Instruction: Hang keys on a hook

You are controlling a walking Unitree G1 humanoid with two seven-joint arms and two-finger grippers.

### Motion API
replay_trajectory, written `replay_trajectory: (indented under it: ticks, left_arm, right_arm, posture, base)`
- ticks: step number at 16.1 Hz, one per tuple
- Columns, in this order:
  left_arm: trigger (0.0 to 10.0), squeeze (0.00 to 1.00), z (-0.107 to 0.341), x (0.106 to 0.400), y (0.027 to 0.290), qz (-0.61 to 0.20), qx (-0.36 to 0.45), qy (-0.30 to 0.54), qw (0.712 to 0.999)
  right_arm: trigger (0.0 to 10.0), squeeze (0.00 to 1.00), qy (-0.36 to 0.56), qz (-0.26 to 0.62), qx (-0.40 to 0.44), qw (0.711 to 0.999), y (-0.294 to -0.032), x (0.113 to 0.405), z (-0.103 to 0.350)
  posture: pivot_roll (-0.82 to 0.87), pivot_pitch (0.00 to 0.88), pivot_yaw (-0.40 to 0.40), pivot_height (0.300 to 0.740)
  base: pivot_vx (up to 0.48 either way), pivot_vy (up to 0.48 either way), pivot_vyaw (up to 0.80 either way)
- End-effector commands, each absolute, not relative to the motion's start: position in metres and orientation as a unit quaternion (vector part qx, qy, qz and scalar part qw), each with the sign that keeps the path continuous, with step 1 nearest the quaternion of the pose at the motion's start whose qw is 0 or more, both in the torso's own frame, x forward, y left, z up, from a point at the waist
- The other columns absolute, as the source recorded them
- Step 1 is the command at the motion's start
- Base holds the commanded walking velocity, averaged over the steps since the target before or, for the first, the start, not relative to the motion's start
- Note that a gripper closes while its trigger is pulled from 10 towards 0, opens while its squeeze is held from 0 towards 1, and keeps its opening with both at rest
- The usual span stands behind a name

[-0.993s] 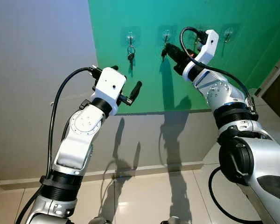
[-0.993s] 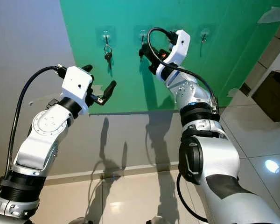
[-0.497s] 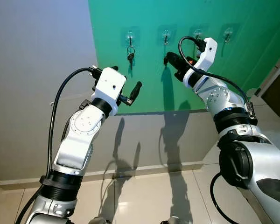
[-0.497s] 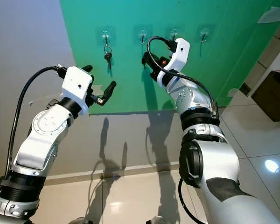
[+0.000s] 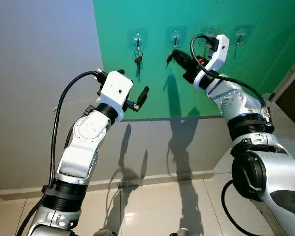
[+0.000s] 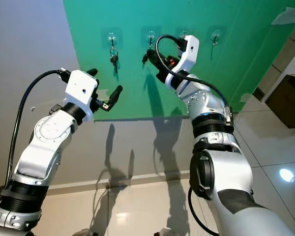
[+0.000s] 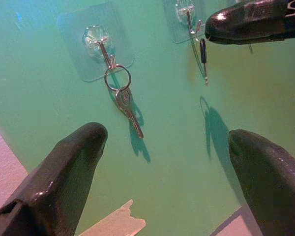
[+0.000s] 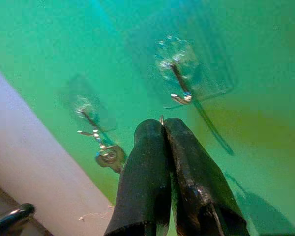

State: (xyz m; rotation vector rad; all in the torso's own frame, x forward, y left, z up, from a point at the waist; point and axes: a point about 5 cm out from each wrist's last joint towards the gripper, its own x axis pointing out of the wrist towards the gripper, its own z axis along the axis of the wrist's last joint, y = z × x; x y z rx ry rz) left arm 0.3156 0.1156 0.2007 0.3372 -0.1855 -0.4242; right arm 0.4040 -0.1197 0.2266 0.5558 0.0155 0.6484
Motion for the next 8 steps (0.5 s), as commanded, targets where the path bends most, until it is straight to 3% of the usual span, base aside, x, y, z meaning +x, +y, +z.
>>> replay_trajectory:
  ticks: [1, 8]
  left_arm:
    - [10.0, 0.0, 0.2052, 0.3161, 0.1116, -0.221, 0.169, -0.098, 0.955]
    - [10.0, 0.0, 0.2047, 0.3164, 0.1098, -0.223, 0.17, -0.1, 0.955]
  right_arm:
    - [10.0, 0.0, -0.008, 0.327, 0.272, 0.905, -0.1231, 0.4031, 0.2347]
    - [10.0, 0.0, -0.022, 0.325, 0.279, 0.904, -0.124, 0.4039, 0.2419]
  posture:
    - [-0.05, 0.0, -0.034, 0.718]
    - [-0.05, 0.0, -0.036, 0.718]
  base:
    - [0.0, 0.0, 0.0]
    - [0.0, 0.0, 0.0]
